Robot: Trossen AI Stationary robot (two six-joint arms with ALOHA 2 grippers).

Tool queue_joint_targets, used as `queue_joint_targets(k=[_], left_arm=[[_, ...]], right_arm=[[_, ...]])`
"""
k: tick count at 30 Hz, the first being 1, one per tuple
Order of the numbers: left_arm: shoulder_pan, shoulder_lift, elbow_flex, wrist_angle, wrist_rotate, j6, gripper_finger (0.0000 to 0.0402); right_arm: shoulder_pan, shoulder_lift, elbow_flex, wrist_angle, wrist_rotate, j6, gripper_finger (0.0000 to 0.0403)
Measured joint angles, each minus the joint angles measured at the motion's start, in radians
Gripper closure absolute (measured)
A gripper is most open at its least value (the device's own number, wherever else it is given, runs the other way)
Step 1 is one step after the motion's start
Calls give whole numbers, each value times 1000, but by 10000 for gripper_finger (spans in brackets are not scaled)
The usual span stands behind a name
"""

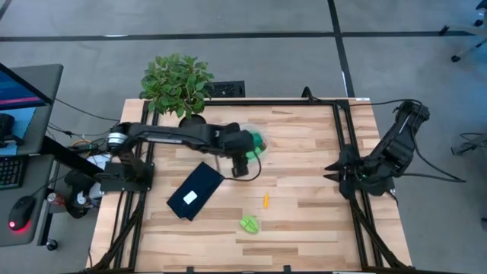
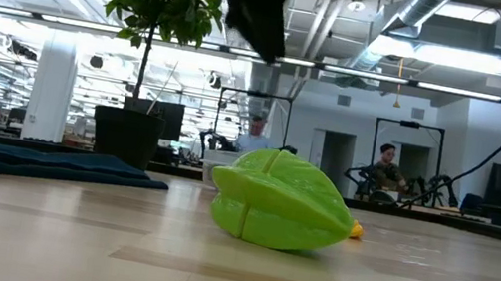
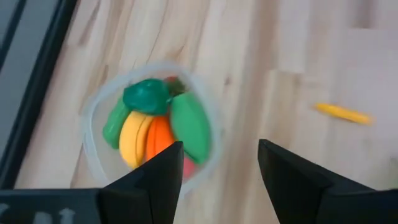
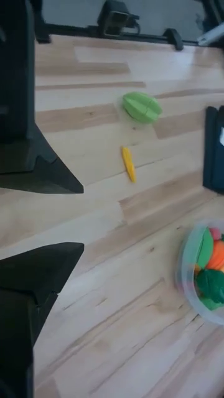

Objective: Pick and placing Produce into tupperware
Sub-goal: Put the yellow corn into the transparent bin

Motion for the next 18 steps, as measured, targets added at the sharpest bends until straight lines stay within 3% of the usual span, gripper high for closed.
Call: queue_joint_targets(k=[7, 15, 18], left_arm=[[-101, -130, -1, -35, -43, 44, 203], [-183, -257, -2, -247, -185, 33, 203], [-206, -352, -62, -215, -258, 24, 203]], right_arm=[[0, 62, 0, 22, 78, 170, 274], [-37, 220, 0, 187, 77, 173, 274], [-69, 291, 0, 246, 75, 168, 274]])
